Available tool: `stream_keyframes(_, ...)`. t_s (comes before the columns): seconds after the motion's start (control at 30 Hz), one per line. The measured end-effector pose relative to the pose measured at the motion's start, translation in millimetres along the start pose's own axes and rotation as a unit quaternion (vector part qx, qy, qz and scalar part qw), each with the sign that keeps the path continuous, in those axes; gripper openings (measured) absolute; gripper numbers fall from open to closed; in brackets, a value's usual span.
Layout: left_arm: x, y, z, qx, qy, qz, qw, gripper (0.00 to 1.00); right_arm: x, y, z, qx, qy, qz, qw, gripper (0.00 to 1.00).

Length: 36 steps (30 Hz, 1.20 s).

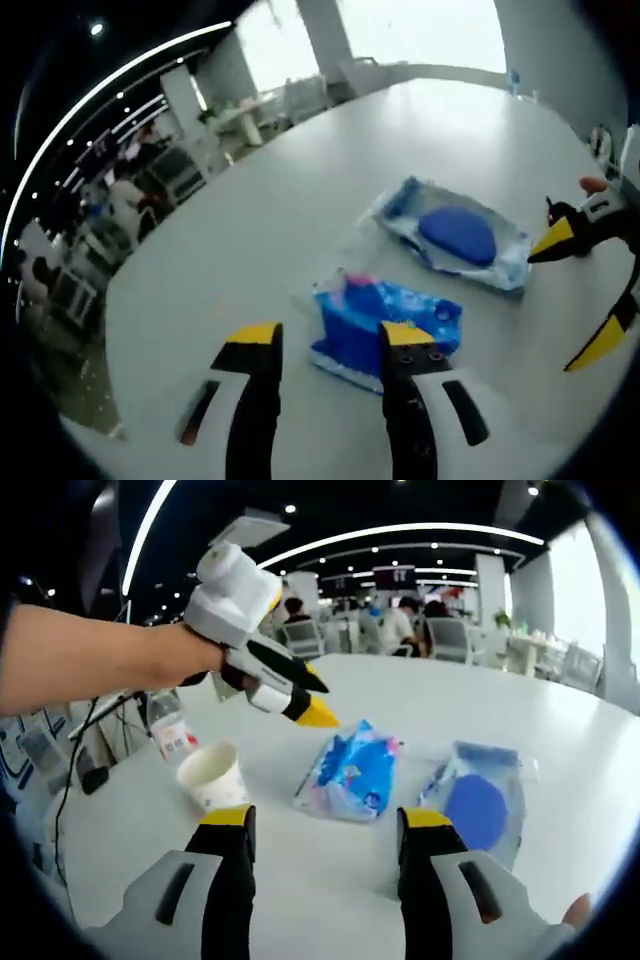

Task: Arrange the tabletop items into an orderly group along one side of the table until the central work area is clear of visible clutter.

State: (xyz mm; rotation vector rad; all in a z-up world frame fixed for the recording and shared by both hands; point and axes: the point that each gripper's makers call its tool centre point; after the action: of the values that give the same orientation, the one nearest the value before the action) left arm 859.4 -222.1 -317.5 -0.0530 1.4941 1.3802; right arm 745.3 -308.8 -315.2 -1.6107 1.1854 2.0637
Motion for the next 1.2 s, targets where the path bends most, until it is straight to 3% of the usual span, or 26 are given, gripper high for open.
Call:
stream_keyframes(0.17,3.1,-15.2,1.7,0.004,-0.021,0.021,0.9996,0.26,8.2,-5.4,-3.5,0.0,-0.001,0.007,1.0,0.56)
stream_keyframes(0.4,10.6,-41.0,3.8,0.015,-0.051,0.062,0.9967,0.23,15.0,-6.6,-7.6,0.003,-0.011,0.009,0.9999,0.55)
stream_keyframes(0.57,10.2,-50.3,4.6,0.021,-0.052,0.067,0.9961,0.19,18.0,-8.9,-6.0,0.001,-0.009,0.01,0.9999,0.55)
stream_keyframes(0.77,13.8,-52.8,5.0,0.032,-0.049,0.074,0.9956,0.17,19.9,-10.5,-5.1,-0.001,-0.012,0.012,0.9999,0.55)
stream_keyframes(0.93,16.6,-48.9,1.0,0.04,-0.036,0.073,0.9959,0.04,18.4,-11.6,-0.8,-0.003,-0.013,0.01,0.9999,0.55)
stream_keyframes(1.07,17.6,-43.1,-3.2,0.038,-0.031,0.07,0.9963,0.0,19.4,-11.5,0.0,-0.001,-0.015,0.014,0.9998,0.55)
stream_keyframes(1.2,20.9,-39.3,-7.2,0.04,-0.026,0.073,0.9962,0.0,20.2,-10.1,0.6,0.004,-0.013,0.019,0.9997,0.55)
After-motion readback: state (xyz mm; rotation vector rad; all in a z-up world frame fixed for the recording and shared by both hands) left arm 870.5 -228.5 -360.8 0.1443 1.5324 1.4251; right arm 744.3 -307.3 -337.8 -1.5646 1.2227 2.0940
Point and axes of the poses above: the point that each gripper's makers call its tool centre point, and the gripper's own axes: y roughly backward along the fingers, z roughly to its left, x roughly out of its underside, and after that the axes turned 2 degrees about y, right-handed
